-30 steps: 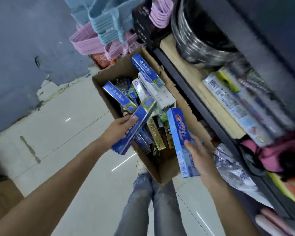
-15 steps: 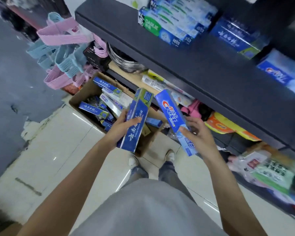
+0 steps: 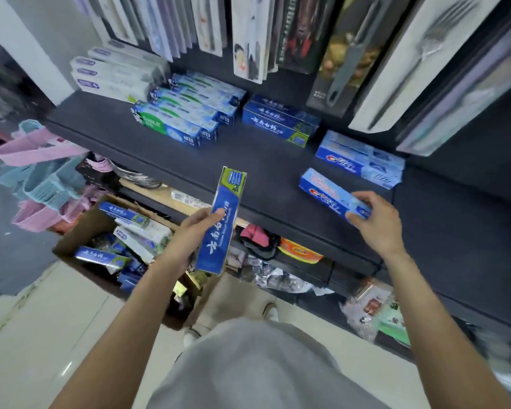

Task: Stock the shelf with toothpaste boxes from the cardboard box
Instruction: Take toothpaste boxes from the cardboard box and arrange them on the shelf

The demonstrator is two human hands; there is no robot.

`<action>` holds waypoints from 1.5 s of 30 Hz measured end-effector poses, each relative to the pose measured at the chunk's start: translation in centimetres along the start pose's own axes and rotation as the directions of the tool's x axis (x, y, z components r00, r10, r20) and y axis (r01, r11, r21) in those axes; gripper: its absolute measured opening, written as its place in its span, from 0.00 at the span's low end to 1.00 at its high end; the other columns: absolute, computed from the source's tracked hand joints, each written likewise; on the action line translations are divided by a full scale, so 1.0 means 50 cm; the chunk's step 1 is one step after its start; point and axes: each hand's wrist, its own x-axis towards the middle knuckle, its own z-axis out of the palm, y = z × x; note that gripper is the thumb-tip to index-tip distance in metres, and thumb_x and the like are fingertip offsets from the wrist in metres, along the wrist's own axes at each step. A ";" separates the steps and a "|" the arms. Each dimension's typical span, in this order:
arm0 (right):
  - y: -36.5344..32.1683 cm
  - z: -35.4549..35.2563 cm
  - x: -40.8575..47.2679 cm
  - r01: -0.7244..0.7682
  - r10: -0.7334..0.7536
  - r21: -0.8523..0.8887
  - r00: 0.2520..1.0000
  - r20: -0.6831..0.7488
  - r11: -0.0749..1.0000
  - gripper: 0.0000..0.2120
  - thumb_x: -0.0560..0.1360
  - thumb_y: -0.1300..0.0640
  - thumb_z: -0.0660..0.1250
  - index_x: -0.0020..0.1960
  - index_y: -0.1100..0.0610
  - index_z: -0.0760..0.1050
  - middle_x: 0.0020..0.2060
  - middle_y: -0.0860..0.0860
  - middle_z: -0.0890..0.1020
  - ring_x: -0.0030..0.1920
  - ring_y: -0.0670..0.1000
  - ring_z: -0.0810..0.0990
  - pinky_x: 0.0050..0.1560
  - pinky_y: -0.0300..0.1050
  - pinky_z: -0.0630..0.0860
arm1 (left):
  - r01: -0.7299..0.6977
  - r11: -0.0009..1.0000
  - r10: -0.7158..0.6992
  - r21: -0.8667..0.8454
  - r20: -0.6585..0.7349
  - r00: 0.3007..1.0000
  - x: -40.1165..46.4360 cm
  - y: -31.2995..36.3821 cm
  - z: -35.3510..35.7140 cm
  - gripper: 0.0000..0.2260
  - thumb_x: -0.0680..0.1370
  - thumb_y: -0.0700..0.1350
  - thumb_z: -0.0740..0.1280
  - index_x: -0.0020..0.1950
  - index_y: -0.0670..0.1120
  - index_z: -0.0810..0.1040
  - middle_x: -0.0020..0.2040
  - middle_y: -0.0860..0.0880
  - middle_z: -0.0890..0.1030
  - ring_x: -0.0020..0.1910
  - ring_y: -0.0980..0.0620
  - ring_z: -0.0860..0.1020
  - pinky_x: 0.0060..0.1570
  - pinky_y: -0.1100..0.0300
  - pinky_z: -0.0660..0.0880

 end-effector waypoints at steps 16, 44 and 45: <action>-0.160 0.089 0.078 0.612 -0.542 -0.080 0.748 0.384 0.787 0.35 0.73 0.47 0.70 0.75 0.48 0.58 0.73 0.52 0.62 0.74 0.54 0.56 0.72 0.53 0.52 | -0.374 0.146 0.458 0.916 0.272 0.846 0.117 0.063 0.064 0.21 0.76 0.50 0.67 0.69 0.53 0.69 0.57 0.50 0.80 0.54 0.46 0.78 0.50 0.55 0.71; -0.360 0.271 0.047 0.569 -0.506 -0.228 0.815 0.283 0.790 0.11 0.76 0.59 0.64 0.57 0.55 0.77 0.50 0.52 0.83 0.50 0.57 0.81 0.50 0.50 0.75 | -0.322 0.285 0.695 0.903 0.037 0.719 0.202 0.063 -0.149 0.17 0.76 0.47 0.62 0.64 0.45 0.75 0.56 0.47 0.79 0.57 0.43 0.74 0.56 0.48 0.72; -0.370 0.277 0.022 0.581 -0.500 -0.188 0.794 0.346 0.792 0.10 0.77 0.58 0.62 0.57 0.55 0.77 0.48 0.51 0.83 0.47 0.56 0.82 0.44 0.48 0.76 | -0.314 0.331 0.700 0.890 -0.009 0.714 0.167 0.029 -0.156 0.16 0.76 0.49 0.59 0.62 0.46 0.75 0.51 0.49 0.80 0.53 0.45 0.75 0.52 0.51 0.73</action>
